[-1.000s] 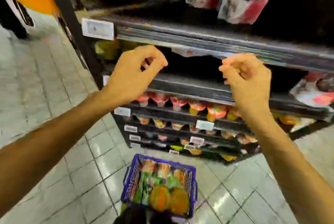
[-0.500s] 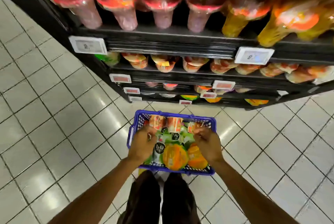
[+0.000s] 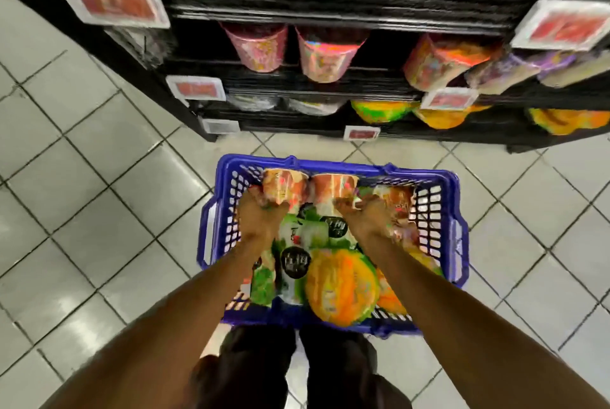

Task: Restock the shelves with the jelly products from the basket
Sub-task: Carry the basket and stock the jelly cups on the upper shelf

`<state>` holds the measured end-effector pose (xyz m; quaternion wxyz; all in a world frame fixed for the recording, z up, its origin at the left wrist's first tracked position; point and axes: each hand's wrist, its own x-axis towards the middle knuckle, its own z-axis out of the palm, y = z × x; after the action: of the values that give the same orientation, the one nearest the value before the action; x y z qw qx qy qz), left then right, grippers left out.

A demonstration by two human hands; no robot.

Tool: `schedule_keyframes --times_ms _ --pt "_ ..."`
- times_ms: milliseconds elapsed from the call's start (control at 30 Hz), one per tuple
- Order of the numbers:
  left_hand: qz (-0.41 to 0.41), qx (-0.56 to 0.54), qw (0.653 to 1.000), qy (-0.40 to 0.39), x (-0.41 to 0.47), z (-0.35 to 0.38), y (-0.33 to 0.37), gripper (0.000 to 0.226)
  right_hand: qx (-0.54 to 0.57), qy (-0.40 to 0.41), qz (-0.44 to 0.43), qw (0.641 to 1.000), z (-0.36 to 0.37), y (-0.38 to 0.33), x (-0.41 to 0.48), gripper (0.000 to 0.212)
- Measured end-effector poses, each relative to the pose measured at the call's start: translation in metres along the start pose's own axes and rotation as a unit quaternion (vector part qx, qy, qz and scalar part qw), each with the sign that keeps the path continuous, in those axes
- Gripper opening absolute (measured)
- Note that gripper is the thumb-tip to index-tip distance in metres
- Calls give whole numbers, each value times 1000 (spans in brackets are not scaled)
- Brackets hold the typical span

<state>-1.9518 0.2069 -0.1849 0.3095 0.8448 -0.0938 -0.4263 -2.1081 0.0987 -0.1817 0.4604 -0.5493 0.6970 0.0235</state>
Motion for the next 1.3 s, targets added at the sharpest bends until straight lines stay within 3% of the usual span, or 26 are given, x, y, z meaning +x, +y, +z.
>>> schedule_keyframes --times_ms 67,133,200,267,367,400,500,567,633,733,867,967,1067,1167,1200,1233,1300 --pt "3 45 999 -11 19 11 -3 51 -8 -17 19 1000 19 2 22 46" --pt "-10 71 997 -9 35 16 -6 51 -17 -23 25 999 32 5 39 79" --pt "-49 83 995 -29 49 17 -10 66 -2 -37 19 999 40 10 50 94" --pt "-79 103 990 -60 59 14 -11 69 23 -70 11 997 43 12 56 91" --pt "-95 31 992 -74 59 9 -9 35 91 -97 -1 991 34 12 53 59" --pt "-83 8 994 -70 54 8 -8 29 134 -86 13 987 29 13 47 50" --pt "-42 -34 998 -45 31 -1 2 24 281 -74 116 950 10 17 15 53" --pt "-37 -79 995 -40 10 -13 16 27 366 -121 163 908 -7 14 -10 52" --pt "-44 -119 991 -49 -14 -24 30 34 432 -174 159 871 -26 9 -33 43" --pt "-60 -156 984 -62 -57 -41 50 61 498 -204 183 823 -52 0 -65 27" --pt "-78 -211 969 -103 -108 -64 70 94 528 -222 194 797 -83 -14 -105 53" --pt "-86 -235 961 -117 -143 -77 88 104 588 -253 181 747 -105 -26 -133 51" --pt "-81 -256 957 -106 -176 -93 110 97 623 -278 155 714 -131 -45 -161 65" --pt "-62 -267 956 -105 -211 -115 139 83 621 -292 126 717 -162 -69 -191 114" --pt "-51 -263 958 -98 -224 -124 152 76 624 -309 117 708 -175 -79 -205 118" --pt "-42 -261 960 -92 -238 -135 165 71 630 -327 103 697 -189 -91 -219 112" --pt "-20 -261 961 -94 -263 -158 191 74 635 -352 79 683 -219 -114 -248 79"
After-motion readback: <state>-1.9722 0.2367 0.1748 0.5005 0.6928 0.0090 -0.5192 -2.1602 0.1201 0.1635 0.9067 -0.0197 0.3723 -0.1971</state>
